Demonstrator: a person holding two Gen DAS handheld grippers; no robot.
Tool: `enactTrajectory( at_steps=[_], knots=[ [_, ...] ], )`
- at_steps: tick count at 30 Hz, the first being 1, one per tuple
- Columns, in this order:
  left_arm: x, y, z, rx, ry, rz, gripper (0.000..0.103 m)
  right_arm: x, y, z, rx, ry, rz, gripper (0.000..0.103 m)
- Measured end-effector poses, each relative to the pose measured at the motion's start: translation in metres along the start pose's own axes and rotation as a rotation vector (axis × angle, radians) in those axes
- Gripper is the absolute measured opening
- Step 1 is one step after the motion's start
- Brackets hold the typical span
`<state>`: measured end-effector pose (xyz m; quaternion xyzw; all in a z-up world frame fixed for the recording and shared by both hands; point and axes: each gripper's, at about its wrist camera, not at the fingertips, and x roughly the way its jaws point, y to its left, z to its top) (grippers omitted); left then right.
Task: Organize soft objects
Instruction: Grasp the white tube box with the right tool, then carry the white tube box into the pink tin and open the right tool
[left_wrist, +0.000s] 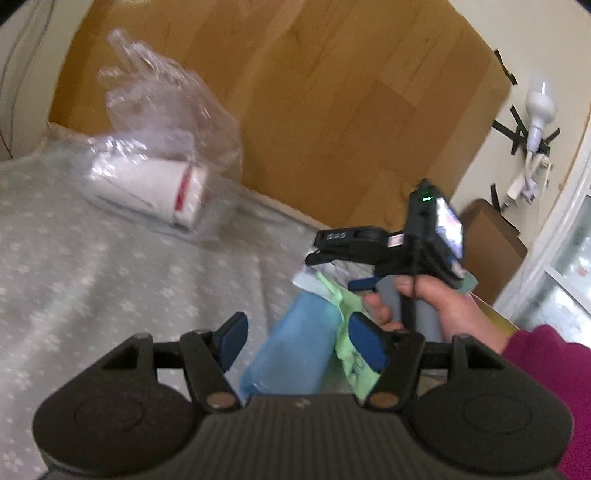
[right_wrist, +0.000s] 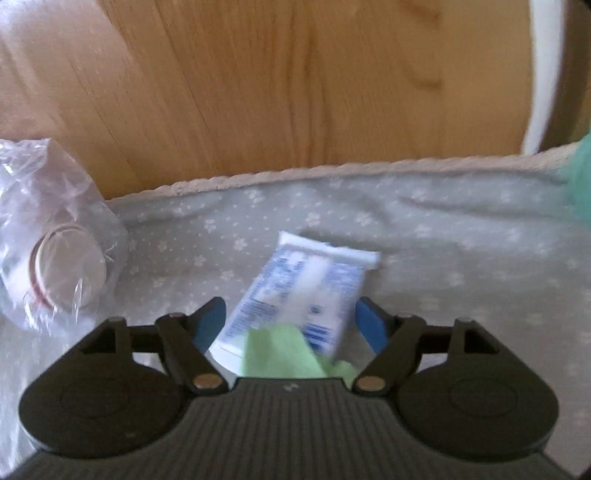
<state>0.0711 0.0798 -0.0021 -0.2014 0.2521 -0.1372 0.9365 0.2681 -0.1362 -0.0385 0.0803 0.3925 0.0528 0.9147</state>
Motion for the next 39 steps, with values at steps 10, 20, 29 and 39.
enactTrajectory(
  at_steps=[10,20,29,39],
  knots=[
    [0.000,0.002,0.001,-0.027,0.006,-0.011,0.065,0.018,0.049,-0.002,-0.143,-0.010,-0.031,0.068],
    [0.002,-0.001,-0.001,-0.009,-0.005,-0.033,0.065,-0.147,-0.007,-0.035,-0.157,-0.299,0.142,0.068],
    [0.011,-0.058,-0.033,0.134,0.199,-0.296,0.065,-0.249,-0.086,-0.188,-0.220,-0.123,0.098,0.069],
    [0.014,-0.120,-0.092,0.107,0.490,-0.343,0.063,-0.262,-0.094,-0.259,-0.184,-0.156,0.031,0.088]
  ],
)
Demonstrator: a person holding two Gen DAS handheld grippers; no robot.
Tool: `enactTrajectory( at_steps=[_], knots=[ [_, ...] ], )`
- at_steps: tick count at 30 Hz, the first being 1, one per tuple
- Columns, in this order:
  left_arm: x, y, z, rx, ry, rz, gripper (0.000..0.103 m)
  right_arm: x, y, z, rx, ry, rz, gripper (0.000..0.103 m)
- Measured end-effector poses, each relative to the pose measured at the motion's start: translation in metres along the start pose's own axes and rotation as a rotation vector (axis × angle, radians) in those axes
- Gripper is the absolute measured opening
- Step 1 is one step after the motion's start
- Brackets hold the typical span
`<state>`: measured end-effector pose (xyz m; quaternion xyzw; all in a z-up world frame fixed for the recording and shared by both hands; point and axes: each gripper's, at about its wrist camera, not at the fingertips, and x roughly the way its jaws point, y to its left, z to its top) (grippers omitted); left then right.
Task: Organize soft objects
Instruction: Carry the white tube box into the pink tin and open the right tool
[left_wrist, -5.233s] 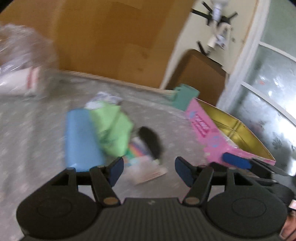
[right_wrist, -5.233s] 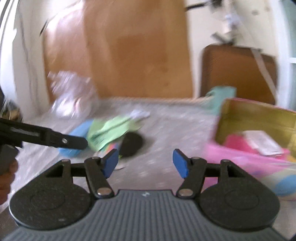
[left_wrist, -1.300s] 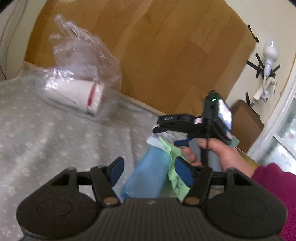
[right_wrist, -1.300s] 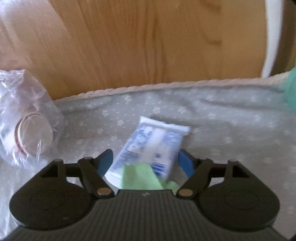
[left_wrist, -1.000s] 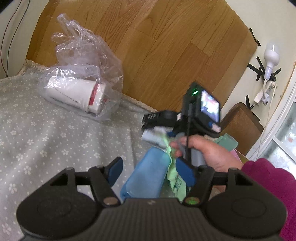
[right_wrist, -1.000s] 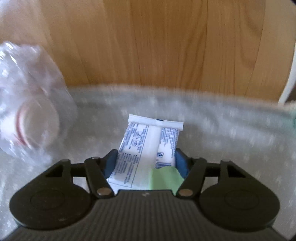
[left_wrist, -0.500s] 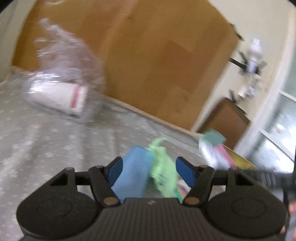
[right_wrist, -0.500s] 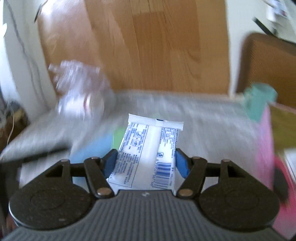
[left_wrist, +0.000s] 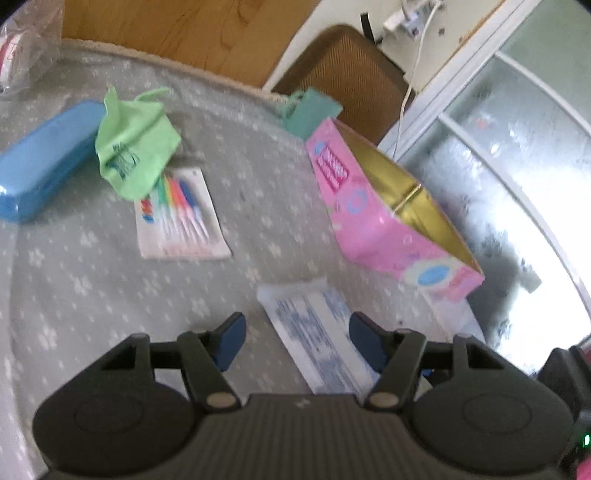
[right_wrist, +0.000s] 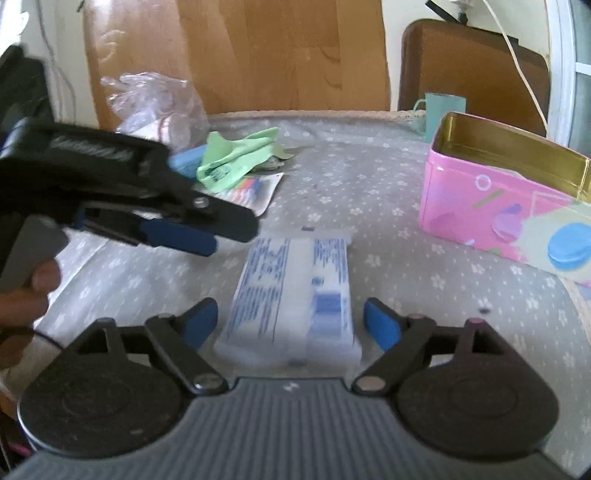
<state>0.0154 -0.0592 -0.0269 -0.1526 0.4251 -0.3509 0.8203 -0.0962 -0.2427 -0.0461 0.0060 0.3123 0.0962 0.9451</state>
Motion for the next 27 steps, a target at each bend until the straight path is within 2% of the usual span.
enactTrajectory(
  at_steps=[3,5,11,16,20,23,27],
  knots=[
    [0.009,-0.013,-0.005,0.026,0.048,0.012,0.063,-0.006,0.006,-0.013,-0.036,-0.016,0.011,0.081],
    [0.017,-0.019,-0.006,0.049,0.061,0.043,0.064,-0.006,0.008,-0.019,-0.083,-0.037,0.016,0.080],
    [0.027,-0.034,0.008,0.061,0.110,0.018,0.053,-0.018,-0.008,-0.024,-0.020,-0.112,0.070,0.080],
    [0.030,-0.079,0.042,0.164,0.057,-0.029,0.053,-0.038,-0.023,-0.003,-0.002,-0.246,0.016,0.080],
    [0.051,-0.124,0.072,0.266,0.030,-0.046,0.053,-0.050,-0.047,0.018,-0.008,-0.342,-0.058,0.080],
    [0.080,-0.151,0.093,0.315,0.028,-0.065,0.053,-0.050,-0.073,0.031,-0.001,-0.385,-0.125,0.080],
    [0.134,-0.173,0.116,0.311,0.084,-0.099,0.053,-0.042,-0.112,0.044,0.042,-0.388,-0.194,0.080]
  ],
)
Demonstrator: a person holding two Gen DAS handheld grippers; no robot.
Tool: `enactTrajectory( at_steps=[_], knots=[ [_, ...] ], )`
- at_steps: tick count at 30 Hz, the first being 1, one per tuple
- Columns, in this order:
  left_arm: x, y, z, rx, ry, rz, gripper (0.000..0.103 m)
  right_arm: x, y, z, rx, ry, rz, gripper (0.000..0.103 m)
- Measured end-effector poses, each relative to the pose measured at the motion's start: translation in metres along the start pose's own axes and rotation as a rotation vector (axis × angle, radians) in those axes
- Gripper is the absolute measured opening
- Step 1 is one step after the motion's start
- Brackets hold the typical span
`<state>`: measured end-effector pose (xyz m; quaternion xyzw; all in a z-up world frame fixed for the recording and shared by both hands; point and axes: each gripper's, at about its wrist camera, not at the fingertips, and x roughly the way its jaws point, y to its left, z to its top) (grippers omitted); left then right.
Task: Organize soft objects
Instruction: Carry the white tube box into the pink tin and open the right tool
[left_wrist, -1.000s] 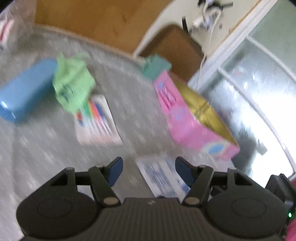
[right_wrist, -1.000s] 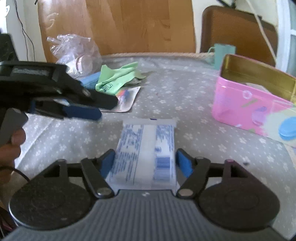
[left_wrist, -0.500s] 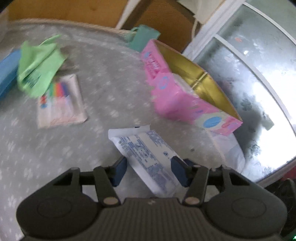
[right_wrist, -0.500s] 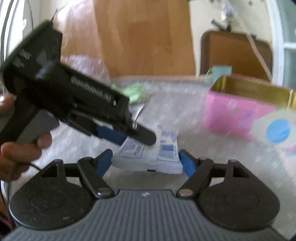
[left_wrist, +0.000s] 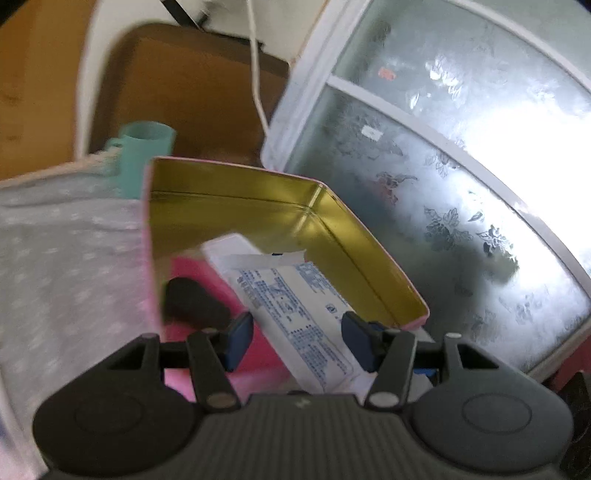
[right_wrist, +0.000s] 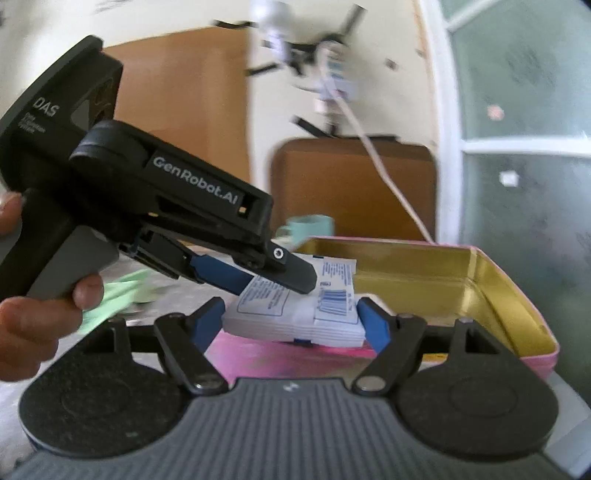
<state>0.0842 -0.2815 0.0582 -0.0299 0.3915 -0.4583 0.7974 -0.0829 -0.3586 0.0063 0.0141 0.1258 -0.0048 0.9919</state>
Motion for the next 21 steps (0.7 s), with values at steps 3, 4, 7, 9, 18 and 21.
enactTrajectory(
  at_steps=[3,4,7,9,18,21],
  knots=[
    [0.037,-0.006,0.017,-0.013,0.033,-0.029,0.053,0.018,-0.029,0.003,0.051,0.029,-0.046,0.080],
    [0.047,-0.009,0.021,-0.014,0.036,-0.035,0.053,0.026,-0.038,0.003,0.061,0.037,-0.060,0.080],
    [0.074,-0.020,0.031,0.001,0.030,-0.017,0.061,0.042,-0.062,0.004,0.068,0.051,-0.129,0.081],
    [0.085,-0.023,0.032,0.002,0.021,0.020,0.062,0.054,-0.072,0.003,0.052,0.061,-0.201,0.081],
    [0.051,-0.020,0.007,0.012,-0.058,0.037,0.065,0.044,-0.089,-0.005,0.081,0.019,-0.284,0.080],
    [0.029,-0.017,-0.007,0.002,-0.075,0.031,0.065,0.031,-0.080,-0.009,0.081,-0.007,-0.269,0.078]
  ],
)
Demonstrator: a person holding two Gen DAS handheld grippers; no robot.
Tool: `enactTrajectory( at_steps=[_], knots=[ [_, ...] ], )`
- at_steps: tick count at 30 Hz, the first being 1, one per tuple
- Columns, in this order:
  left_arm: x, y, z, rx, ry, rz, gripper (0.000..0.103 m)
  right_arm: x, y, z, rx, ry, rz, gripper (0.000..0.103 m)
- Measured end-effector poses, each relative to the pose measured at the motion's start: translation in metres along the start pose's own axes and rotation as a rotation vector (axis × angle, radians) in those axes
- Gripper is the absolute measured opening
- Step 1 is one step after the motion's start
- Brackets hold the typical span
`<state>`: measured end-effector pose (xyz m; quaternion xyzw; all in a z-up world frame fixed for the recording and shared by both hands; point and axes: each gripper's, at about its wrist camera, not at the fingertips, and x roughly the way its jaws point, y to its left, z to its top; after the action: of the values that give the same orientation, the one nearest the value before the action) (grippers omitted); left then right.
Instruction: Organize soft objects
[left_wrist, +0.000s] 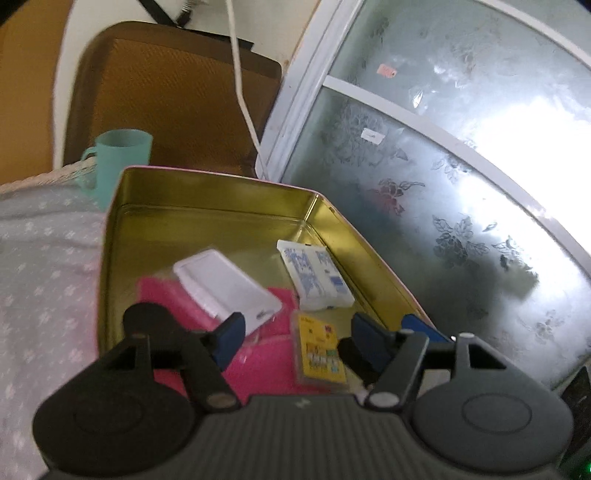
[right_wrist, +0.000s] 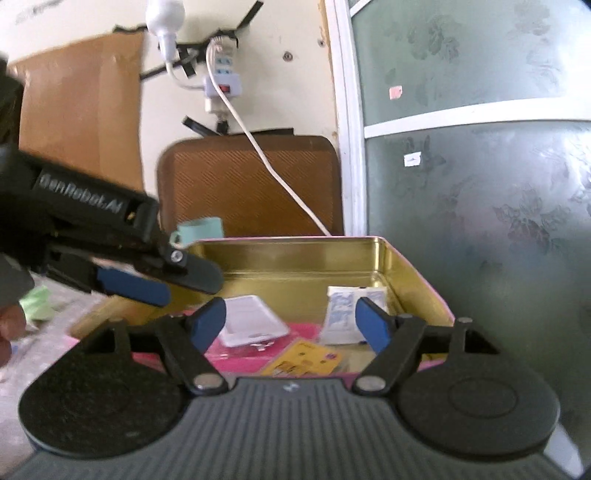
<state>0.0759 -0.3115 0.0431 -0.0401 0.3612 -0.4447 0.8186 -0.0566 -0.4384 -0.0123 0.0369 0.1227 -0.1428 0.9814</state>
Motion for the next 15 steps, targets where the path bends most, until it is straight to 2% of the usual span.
enactTrajectory(
  at_steps=[4,8,9,11,15],
  knots=[
    [-0.040,0.013,-0.025,0.000,-0.039,0.003,0.065,-0.024,0.006,0.001,0.052,-0.023,0.039,0.072],
    [-0.087,0.045,-0.062,-0.032,-0.062,0.048,0.065,-0.044,0.016,0.003,0.105,-0.022,0.100,0.064],
    [-0.098,0.057,-0.072,-0.049,-0.064,0.069,0.065,-0.047,0.022,0.004,0.111,-0.016,0.124,0.062],
    [-0.120,0.081,-0.093,-0.081,-0.075,0.131,0.065,-0.052,0.038,0.004,0.106,-0.002,0.186,0.053],
    [-0.166,0.131,-0.131,-0.129,-0.117,0.296,0.065,-0.050,0.086,0.002,0.061,0.061,0.330,0.046]
  ],
)
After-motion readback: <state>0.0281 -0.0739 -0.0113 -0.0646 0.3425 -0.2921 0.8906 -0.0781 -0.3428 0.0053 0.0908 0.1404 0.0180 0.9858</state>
